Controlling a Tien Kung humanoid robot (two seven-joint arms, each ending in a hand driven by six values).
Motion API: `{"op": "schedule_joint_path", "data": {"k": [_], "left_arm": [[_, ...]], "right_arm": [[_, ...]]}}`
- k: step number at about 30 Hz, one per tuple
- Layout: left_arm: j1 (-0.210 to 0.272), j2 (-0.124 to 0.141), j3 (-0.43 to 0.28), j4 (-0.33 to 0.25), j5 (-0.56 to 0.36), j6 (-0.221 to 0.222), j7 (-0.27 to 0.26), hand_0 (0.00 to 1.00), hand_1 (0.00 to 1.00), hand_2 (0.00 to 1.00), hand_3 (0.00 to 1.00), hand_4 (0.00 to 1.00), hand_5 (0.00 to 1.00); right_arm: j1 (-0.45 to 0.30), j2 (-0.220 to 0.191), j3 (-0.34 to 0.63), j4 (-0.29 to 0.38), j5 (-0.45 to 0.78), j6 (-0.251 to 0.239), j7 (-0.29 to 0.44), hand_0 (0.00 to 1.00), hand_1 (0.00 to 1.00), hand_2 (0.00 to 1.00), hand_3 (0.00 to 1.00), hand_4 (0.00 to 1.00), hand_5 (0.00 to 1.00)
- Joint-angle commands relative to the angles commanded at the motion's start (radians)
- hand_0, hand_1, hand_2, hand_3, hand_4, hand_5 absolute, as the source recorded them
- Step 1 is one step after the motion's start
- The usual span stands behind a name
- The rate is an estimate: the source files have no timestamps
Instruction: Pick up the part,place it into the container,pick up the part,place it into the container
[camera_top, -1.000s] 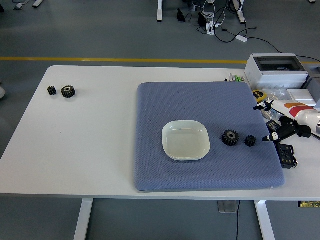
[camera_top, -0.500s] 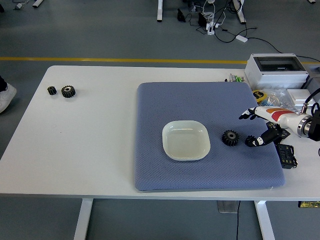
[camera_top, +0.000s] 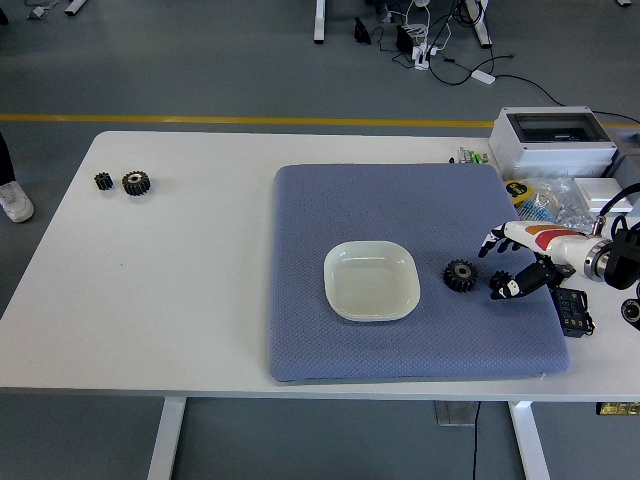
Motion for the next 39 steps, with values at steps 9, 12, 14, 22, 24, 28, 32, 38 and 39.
{"op": "schedule_joint_path", "data": {"k": [9, 12, 14, 22, 24, 28, 32, 38, 39], "left_arm": [[-0.007, 0.003, 0.011, 0.000, -0.011, -0.001, -0.002, 0.713, 0.692, 0.737, 0.614, 0.755, 0.696], [-0.005, 0.001, 0.007, 0.000, -0.007, -0.001, 0.000, 0.713, 0.692, 0.737, 0.614, 0.755, 0.696], [-0.004, 0.000, 0.006, 0.000, -0.006, -0.001, 0.000, 0.713, 0.692, 0.737, 0.614, 0.755, 0.696], [-0.008, 0.001, 0.010, 0.000, -0.009, -0.002, 0.000, 0.713, 0.692, 0.737, 0.612, 0.754, 0.696], [-0.008, 0.001, 0.007, 0.000, -0.006, -0.002, 0.001, 0.713, 0.692, 0.736, 0.612, 0.753, 0.698], [-0.008, 0.001, 0.002, 0.000, 0.001, -0.001, 0.003, 0.713, 0.692, 0.736, 0.612, 0.753, 0.698], [-0.008, 0.001, 0.003, 0.000, 0.000, -0.001, 0.003, 0.713, 0.692, 0.737, 0.613, 0.753, 0.698], [-0.005, 0.001, 0.003, 0.000, 0.001, -0.001, 0.003, 0.713, 0.692, 0.737, 0.612, 0.753, 0.698], [-0.004, 0.001, 0.004, 0.000, 0.000, -0.001, 0.003, 0.713, 0.692, 0.737, 0.612, 0.753, 0.698]], "right_arm": [[0.006, 0.009, -0.020, -0.056, 0.006, -0.004, 0.005, 0.650, 0.665, 0.720, 0.604, 0.998, 0.242], [0.006, 0.017, -0.024, -0.075, 0.004, -0.006, 0.008, 0.634, 0.660, 0.713, 0.588, 0.948, 0.247], [0.005, 0.020, -0.025, -0.083, 0.006, -0.008, 0.010, 0.634, 0.660, 0.713, 0.588, 0.948, 0.247], [0.005, 0.028, -0.028, -0.101, -0.002, -0.028, 0.017, 0.606, 0.641, 0.706, 0.571, 0.911, 0.252], [0.006, 0.031, -0.028, -0.111, 0.001, -0.033, 0.017, 0.544, 0.603, 0.655, 0.550, 0.849, 0.250], [0.007, 0.034, -0.035, -0.123, 0.004, -0.038, 0.016, 0.544, 0.603, 0.655, 0.550, 0.849, 0.250], [0.002, 0.038, -0.037, -0.131, 0.005, -0.040, 0.015, 0.539, 0.579, 0.644, 0.547, 0.838, 0.252], [-0.005, 0.044, -0.048, -0.142, 0.010, -0.038, 0.013, 0.529, 0.584, 0.649, 0.551, 0.863, 0.274], [-0.006, 0.046, -0.051, -0.146, 0.011, -0.036, 0.012, 0.529, 0.584, 0.649, 0.551, 0.863, 0.274]]}}
